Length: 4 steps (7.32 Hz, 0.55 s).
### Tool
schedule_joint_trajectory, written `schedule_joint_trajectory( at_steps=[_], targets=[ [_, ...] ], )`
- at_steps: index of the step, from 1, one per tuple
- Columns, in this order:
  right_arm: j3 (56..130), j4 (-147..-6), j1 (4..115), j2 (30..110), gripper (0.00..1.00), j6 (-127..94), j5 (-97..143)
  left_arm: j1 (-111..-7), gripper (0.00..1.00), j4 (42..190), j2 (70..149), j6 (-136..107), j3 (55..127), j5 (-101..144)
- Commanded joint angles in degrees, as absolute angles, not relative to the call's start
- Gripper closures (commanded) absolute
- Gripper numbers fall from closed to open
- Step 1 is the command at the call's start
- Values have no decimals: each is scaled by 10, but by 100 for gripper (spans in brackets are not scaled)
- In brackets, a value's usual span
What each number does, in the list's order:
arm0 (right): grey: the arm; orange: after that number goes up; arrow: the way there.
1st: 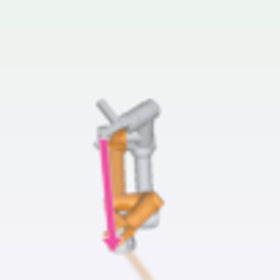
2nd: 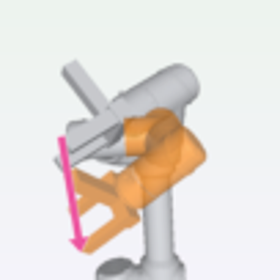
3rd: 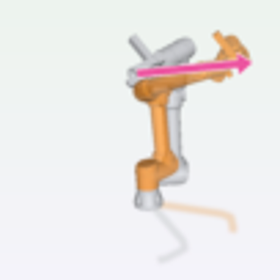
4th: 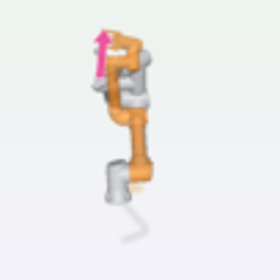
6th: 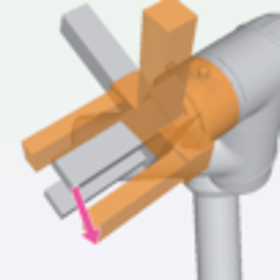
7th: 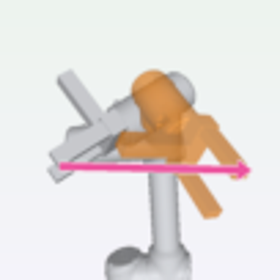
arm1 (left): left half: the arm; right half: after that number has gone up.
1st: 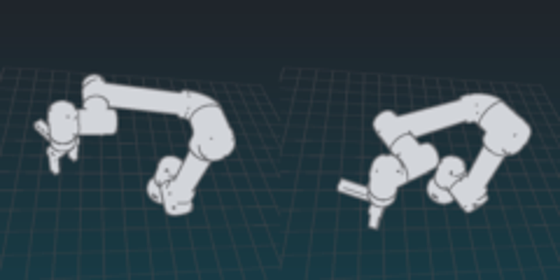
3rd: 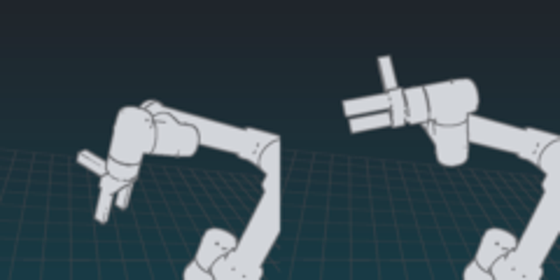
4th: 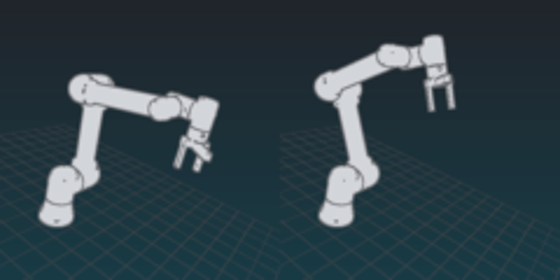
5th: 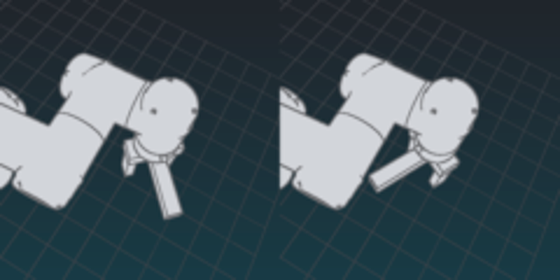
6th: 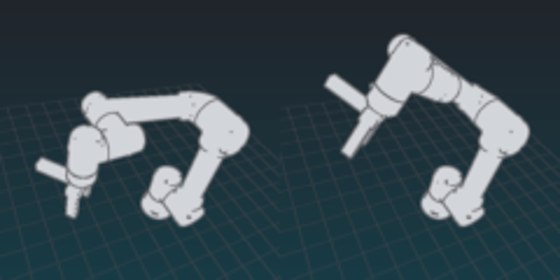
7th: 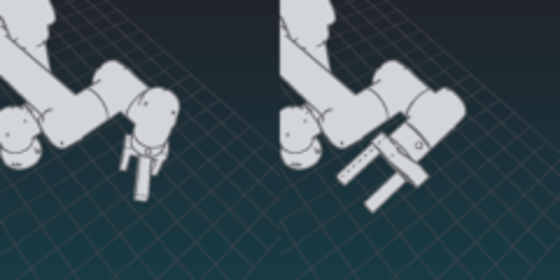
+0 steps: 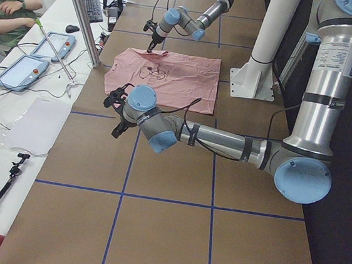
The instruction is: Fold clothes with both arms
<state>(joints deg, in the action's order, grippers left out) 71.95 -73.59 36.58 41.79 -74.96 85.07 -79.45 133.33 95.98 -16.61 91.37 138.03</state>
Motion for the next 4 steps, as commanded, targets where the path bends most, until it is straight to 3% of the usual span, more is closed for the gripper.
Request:
schedule_joint_trajectory(
  at_steps=[1, 2, 3, 4],
  targets=[
    [714, -736, 364, 411, 85, -751, 846, -795, 0, 1333, 960, -166, 914, 1381],
    [710, -737, 365, 410, 26, -745, 846, -795, 0, 1333, 960, -166, 914, 1380],
    [710, -741, 374, 393, 0, -705, 855, -795, 0, 1333, 961, -167, 912, 1380],
    [711, -744, 390, 389, 0, -689, 905, -791, 0, 1333, 961, -172, 908, 1380]
  ],
)
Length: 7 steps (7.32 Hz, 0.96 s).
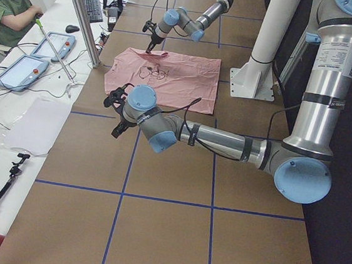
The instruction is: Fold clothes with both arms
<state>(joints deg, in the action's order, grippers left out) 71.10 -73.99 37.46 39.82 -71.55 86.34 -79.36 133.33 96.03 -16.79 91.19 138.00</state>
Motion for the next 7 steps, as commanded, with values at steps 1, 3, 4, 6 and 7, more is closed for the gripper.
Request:
schedule_joint_trajectory(
  at_steps=[1, 3, 4, 6, 7],
  targets=[
    [715, -758, 407, 385, 0, -659, 946, -776, 0, 1333, 966, -197, 908, 1362],
    [744, -788, 484, 401, 0, -532, 1071, -699, 0, 1330, 1003, -323, 906, 1288],
    [777, -788, 529, 443, 0, -462, 1143, -659, 4, 1328, 1028, -397, 893, 1260],
    [851, -786, 599, 538, 0, -363, 1214, -590, 19, 1326, 1101, -524, 827, 1176],
    [865, -786, 603, 552, 0, -352, 1214, -576, 22, 1335, 1140, -534, 769, 1141]
  ],
)
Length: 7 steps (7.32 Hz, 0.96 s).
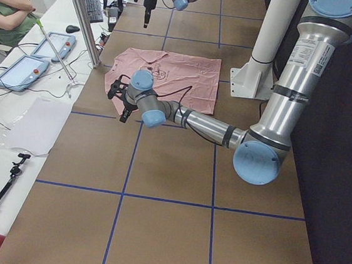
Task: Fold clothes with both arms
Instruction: 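Raise the right gripper away while the left arm moves in, then move the left gripper toward the shirt shoulder nearest it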
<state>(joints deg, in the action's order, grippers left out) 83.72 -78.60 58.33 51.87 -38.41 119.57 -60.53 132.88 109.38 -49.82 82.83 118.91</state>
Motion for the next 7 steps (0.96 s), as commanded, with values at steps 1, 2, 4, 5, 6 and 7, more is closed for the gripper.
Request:
schedule_joint_trajectory(
  at_steps=[1, 2, 4, 5, 6, 7],
  targets=[
    [865, -785, 602, 555, 0, -352, 1209, -566, 25, 1334, 1172, -543, 730, 1133],
    [866, -783, 603, 555, 0, -352, 1208, -548, 29, 1334, 1197, -568, 704, 1112],
    [866, -782, 602, 562, 0, -352, 1208, -529, 30, 1335, 1223, -572, 667, 1079],
    [866, -782, 603, 563, 0, -352, 1208, -523, 30, 1335, 1232, -571, 649, 1079],
    [866, -781, 602, 563, 0, -352, 1207, -521, 32, 1336, 1238, -569, 640, 1078],
    [866, -780, 602, 566, 0, -352, 1207, -515, 34, 1337, 1241, -568, 633, 1078]
  ],
)
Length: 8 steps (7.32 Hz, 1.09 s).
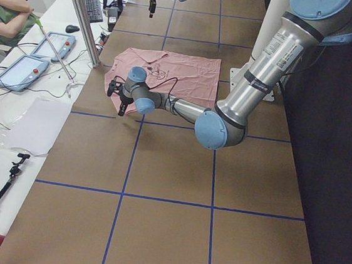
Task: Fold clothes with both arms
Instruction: 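Move the left gripper toward the shirt shoulder nearest it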
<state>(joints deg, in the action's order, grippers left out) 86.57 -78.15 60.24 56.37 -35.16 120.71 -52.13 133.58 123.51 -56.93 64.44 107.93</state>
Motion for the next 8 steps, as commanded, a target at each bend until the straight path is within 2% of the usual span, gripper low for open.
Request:
schedule_joint_trajectory(
  at_steps=[1, 4, 7, 8],
  targets=[
    [865, -780, 602, 567, 0, -352, 1207, -513, 35, 1342, 1246, -567, 622, 1074],
    [866, -780, 603, 567, 0, -352, 1202, -512, 37, 1351, 1258, -559, 598, 1061],
    [864, -780, 602, 567, 0, -352, 1199, -510, 51, 1351, 1258, -558, 598, 1062],
    [863, -780, 602, 567, 0, -352, 1196, -509, 51, 1351, 1258, -558, 597, 1062]
  ],
)
